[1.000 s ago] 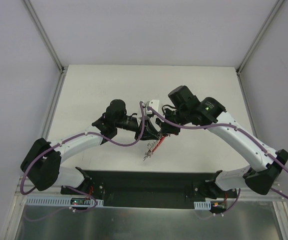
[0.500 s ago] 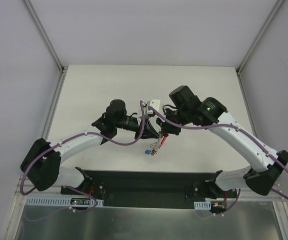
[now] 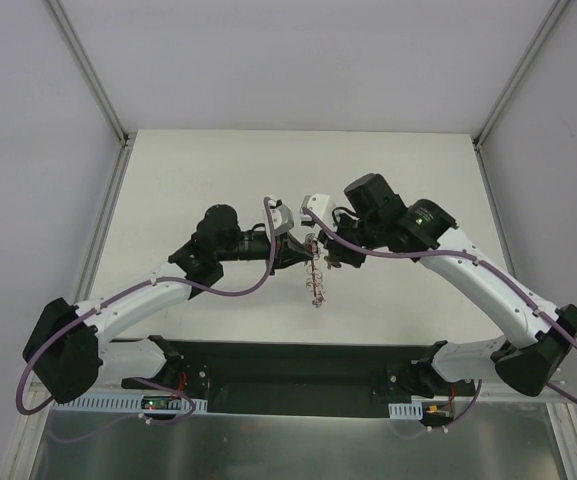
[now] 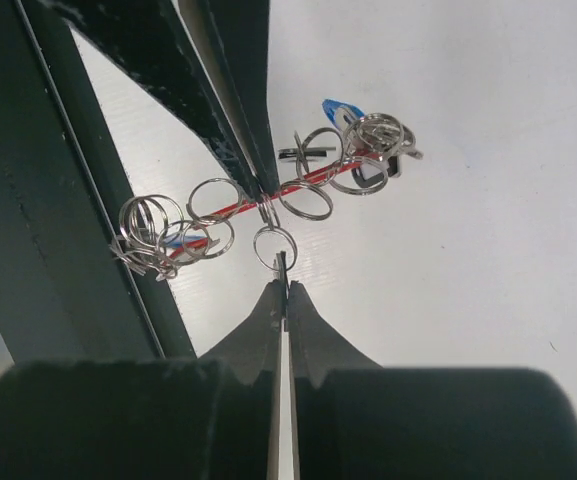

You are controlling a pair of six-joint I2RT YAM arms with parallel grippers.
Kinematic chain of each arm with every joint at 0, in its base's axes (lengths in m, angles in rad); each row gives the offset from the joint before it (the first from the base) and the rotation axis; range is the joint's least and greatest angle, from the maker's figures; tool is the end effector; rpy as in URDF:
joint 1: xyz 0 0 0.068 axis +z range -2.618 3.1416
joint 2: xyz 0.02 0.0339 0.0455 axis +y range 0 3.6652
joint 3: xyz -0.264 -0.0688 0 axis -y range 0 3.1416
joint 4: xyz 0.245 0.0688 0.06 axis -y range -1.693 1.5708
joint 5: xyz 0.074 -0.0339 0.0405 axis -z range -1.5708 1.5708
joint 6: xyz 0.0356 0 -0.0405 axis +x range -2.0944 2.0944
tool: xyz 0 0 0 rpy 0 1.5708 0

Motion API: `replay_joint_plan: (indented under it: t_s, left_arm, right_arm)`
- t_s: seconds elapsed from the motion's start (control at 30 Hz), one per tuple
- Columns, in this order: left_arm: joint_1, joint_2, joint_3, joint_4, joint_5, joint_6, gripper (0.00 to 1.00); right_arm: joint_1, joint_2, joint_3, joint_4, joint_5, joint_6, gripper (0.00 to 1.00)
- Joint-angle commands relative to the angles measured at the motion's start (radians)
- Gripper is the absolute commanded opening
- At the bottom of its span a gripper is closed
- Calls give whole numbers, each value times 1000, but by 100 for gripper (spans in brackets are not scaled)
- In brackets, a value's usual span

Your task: Put the keys on the keyring

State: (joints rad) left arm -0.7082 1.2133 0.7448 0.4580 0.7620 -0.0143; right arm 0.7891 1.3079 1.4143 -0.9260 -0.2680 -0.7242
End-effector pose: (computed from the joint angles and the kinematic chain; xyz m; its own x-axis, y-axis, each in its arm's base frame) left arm 0.1914 -0.1963 0.3027 -0.0222 0.0054 -0.9997 0.9947 0.1005 -0.0215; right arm 0.1783 0.1930 0.3749 0.1521 -0.7536 -0.6394 -0.9491 0.0691 -0.3072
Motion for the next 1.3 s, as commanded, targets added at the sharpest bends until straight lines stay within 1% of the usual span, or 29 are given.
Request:
replay_joint_plan:
  t_s: [0.0, 0.1, 0.27, 0.43, 0.53, 0.57, 0.6, 0.63, 0.67, 0.77, 0.8, 0.87, 0.9, 1.0, 1.1, 1.27]
  left_arm:
    - [0, -73, -27, 11, -154, 36, 0]
    - [1, -86, -33, 8, -178, 43, 0]
    - [0, -89, -36, 10, -178, 45, 0]
    - [0, -93, -56, 62, -174, 31, 0]
    - [0, -89, -70, 83, -171, 22, 0]
    - [1, -86, -73, 85, -173, 20, 0]
    - [0, -83, -74, 88, -170, 20, 0]
    - [1, -81, -76, 88, -171, 20, 0]
    - [0, -81, -78, 91, -167, 25, 0]
    - [1, -80, -82, 90, -156, 42, 0]
    - [0, -81, -82, 87, -152, 50, 0]
    - [1, -86, -79, 82, -135, 68, 0]
    - [0, -86, -78, 74, -121, 71, 0]
    - [0, -92, -68, 47, -98, 103, 0]
    - [0, -97, -55, 19, -86, 129, 0]
    - [0, -104, -38, 5, -44, 139, 0]
  right_arm:
    - [-14, -27, -41, 4, 79, 80, 1]
    - [-19, -18, -75, 47, 101, 126, 1]
    - [-39, -12, -113, 142, 84, 206, 1]
    - [-47, -1, -156, 243, 24, 311, 1]
    - [-63, 4, -192, 309, -46, 351, 1]
    - [-68, 4, -199, 329, -57, 356, 6]
    - [-71, 4, -204, 335, -75, 358, 12]
    - [-73, 1, -218, 340, -80, 352, 20]
    - [-83, -4, -224, 346, -85, 347, 31]
    - [-129, -38, -256, 372, -140, 326, 44]
    - [-143, -44, -261, 377, -186, 313, 46]
    - [-184, -58, -265, 378, -253, 269, 47]
    - [-195, -61, -264, 377, -311, 255, 47]
    - [-221, -62, -249, 374, -397, 197, 47]
    - [-234, -50, -218, 351, -476, 152, 44]
    - [-237, -12, -180, 319, -551, 80, 42]
